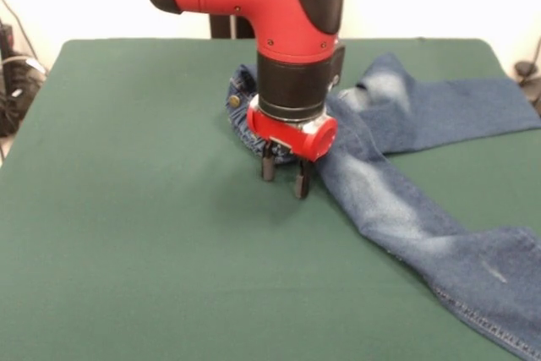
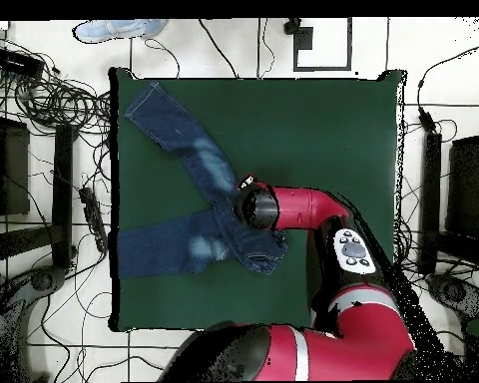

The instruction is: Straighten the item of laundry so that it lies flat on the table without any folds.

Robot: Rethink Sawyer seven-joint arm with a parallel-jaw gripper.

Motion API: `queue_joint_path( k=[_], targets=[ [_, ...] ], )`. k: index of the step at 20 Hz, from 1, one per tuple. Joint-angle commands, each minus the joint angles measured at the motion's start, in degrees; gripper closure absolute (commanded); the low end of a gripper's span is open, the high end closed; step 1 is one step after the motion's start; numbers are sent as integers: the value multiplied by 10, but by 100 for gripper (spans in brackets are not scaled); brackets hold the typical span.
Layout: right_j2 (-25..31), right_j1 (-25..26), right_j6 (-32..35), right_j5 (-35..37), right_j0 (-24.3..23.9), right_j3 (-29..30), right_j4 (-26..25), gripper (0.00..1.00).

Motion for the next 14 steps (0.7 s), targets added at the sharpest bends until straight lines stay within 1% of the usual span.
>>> queue_joint_path(
  k=[1, 4, 10, 14],
  targets=[
    [24, 4, 22, -38, 17, 63, -20, 0],
    [31, -19, 10, -25, 8, 81, -17, 0],
    [30, -88, 4, 4, 8, 132, -12, 0],
    [25, -95, 5, 7, 14, 136, -12, 0]
  ],
)
